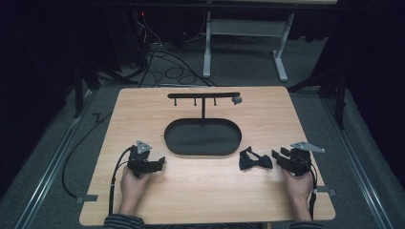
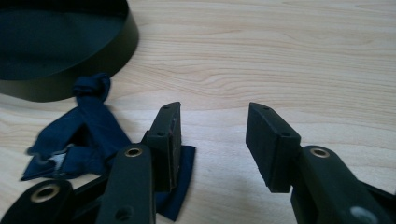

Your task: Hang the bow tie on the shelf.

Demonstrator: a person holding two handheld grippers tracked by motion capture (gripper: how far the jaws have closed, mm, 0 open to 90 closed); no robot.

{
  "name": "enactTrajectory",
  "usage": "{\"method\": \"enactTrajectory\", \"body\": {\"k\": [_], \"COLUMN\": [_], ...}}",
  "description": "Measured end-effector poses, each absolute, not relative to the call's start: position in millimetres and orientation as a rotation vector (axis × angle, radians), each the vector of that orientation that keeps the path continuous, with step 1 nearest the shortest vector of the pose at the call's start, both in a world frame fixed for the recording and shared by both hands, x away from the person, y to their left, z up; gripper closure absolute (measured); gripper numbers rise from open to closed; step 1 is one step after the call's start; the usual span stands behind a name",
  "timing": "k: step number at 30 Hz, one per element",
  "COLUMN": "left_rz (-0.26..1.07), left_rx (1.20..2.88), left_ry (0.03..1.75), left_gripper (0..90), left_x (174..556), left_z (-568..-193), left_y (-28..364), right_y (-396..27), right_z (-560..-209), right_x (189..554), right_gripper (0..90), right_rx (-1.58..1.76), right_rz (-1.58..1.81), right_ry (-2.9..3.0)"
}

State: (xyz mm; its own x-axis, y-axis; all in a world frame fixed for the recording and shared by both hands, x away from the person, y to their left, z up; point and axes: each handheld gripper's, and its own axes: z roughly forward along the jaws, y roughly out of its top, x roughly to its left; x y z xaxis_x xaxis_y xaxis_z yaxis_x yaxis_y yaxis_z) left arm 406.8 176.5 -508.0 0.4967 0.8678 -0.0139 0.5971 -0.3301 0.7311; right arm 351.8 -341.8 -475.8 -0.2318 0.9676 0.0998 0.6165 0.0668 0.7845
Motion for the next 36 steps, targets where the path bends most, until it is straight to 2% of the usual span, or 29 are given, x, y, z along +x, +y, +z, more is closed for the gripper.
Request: {"method": "enactTrajectory", "body": {"k": [15,36], "left_rz": [0.506,0.506], "left_rx": [2.052,2.052], "left_ry": [1.199,1.200], "left_gripper": [19.0,18.9], "left_x": [407,407], "left_z": [-508,-508], "left_y": [176,176], "right_y": [-320,-288], "right_z": [-462,-464], "right_x": [343,357], "right_gripper": [59.2,57.6], "right_rx": [1.481,1.404], "right_rz": [1.098,1.098], "right_ry": [1.972,2.088]}}
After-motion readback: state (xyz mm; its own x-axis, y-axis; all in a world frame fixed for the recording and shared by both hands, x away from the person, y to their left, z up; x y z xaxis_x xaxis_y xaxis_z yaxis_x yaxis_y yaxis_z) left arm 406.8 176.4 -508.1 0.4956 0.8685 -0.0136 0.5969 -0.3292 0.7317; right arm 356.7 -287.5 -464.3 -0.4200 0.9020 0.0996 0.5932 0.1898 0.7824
